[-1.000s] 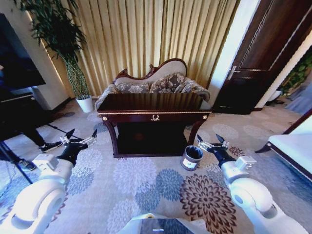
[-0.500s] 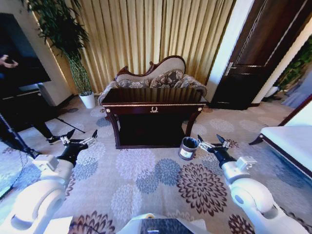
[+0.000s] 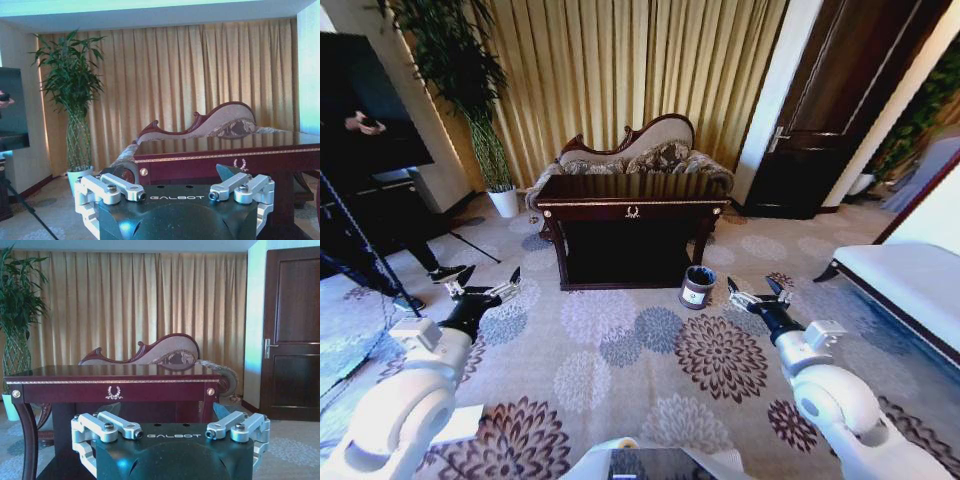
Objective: Move to the front of the table and place the trash on the table into the trash bin.
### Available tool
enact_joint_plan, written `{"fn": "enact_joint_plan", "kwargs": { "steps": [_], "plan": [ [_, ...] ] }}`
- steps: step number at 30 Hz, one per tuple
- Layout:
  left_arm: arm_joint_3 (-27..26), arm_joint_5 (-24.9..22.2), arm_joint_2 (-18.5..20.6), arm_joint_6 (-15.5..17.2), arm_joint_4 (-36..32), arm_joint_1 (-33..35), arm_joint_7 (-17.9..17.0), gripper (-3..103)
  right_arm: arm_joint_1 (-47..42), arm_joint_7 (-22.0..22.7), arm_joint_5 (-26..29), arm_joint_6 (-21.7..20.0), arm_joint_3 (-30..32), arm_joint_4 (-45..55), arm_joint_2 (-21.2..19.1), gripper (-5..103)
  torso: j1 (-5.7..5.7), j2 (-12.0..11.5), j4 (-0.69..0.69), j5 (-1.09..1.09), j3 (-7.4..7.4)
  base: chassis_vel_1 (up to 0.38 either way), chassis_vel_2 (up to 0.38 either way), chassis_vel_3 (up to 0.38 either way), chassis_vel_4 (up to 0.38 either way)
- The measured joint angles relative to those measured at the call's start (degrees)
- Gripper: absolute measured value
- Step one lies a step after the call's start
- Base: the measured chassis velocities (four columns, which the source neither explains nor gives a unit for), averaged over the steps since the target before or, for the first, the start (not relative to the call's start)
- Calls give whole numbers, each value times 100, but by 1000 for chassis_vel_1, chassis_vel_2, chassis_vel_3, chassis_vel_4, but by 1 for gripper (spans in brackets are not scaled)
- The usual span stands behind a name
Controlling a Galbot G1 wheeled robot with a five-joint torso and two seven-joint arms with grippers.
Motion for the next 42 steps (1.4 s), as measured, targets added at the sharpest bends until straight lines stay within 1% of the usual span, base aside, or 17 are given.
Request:
{"fn": "enact_joint_plan", "kwargs": {
  "steps": [4,8,14,42],
  "plan": [
    [13,9,-26,-2,2,10,-12,100,18,-3,19,40,-4,-37,17,100,0,0,2,0,0,93,-69,-51,81],
    [54,9,-61,-19,10,11,-58,100,45,-12,81,56,-5,-67,44,100,3,-3,-1,5,3,0,0,0,0],
    [108,19,-156,-88,29,7,-148,100,67,10,68,67,-17,-108,64,100,5,-4,1,0,2,0,0,0,0],
    [85,39,-164,-59,13,11,-151,100,68,49,47,42,-10,-98,65,100,3,-2,0,1,2,0,0,0,0]
  ]
}}
